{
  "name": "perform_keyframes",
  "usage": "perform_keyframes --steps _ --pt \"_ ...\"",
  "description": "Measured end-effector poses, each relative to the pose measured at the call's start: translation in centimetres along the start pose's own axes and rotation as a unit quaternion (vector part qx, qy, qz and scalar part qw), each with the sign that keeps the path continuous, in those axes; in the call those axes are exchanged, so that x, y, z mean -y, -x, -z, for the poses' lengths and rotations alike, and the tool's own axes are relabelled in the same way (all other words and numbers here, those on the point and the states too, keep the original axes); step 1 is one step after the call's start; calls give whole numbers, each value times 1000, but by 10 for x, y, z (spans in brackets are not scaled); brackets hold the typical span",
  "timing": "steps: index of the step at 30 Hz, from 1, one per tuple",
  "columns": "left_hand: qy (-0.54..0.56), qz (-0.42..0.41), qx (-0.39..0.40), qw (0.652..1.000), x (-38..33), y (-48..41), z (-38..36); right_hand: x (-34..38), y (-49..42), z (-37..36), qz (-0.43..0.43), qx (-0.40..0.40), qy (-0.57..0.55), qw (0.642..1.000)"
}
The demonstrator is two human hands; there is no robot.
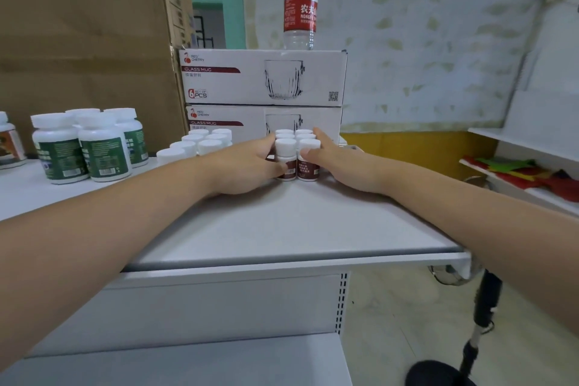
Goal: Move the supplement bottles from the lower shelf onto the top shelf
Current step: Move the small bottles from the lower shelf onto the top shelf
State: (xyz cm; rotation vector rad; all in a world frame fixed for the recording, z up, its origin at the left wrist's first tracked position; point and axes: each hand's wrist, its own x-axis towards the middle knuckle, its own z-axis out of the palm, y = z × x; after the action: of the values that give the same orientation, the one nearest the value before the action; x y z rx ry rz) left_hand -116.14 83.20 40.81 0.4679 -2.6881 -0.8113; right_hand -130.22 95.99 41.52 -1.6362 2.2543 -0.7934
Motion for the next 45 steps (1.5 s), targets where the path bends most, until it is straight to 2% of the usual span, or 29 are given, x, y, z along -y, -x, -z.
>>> perform_keyframes --steps 8,13,20,33,45 --pt "-4 -11 6 1000 5 -5 1 6 5 1 -2 -5 -11 1000" --pt "-10 -13 8 1000 5 -6 0 4 2 -1 -12 -4 35 999" --pt "-16 -5 6 1000 11 -8 0 8 6 2 7 10 0 1000" --pt "-6 15 9 1000 14 -16 2 3 2 -2 -37 -23 -2 999" --pt "10 18 20 1000 21 -20 2 1 -6 0 -44 2 -14 999"
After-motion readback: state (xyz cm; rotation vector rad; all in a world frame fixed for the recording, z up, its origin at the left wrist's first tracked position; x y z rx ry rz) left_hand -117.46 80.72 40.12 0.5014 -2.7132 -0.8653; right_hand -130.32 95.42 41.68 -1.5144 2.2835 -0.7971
